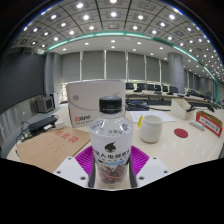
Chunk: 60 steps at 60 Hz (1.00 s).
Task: Pour water
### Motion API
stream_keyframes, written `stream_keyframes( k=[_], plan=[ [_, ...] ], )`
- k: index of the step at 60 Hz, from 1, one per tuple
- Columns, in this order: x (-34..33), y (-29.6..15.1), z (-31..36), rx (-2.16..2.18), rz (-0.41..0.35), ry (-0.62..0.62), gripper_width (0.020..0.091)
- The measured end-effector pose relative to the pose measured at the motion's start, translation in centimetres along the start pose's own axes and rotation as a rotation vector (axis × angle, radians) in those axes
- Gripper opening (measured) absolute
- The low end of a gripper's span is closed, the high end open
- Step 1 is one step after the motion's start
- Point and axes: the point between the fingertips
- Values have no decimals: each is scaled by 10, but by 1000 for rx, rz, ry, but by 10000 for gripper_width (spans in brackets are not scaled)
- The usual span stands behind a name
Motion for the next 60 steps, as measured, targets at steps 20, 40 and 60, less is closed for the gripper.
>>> stream_keyframes(
  k=[20,40,60],
  plan=[
    [-5,-26,36,-40,29,-64,382],
    [22,-148,72,726,58,-331,378],
    [93,-173,5,1622,177,-460,377]
  ],
)
Point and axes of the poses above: the point between the fingertips, and its own axes, seen from behind it with the camera up: z to the left, y down, x forward, the way the camera looks, and after that the axes turned 4 degrees about y, right-handed
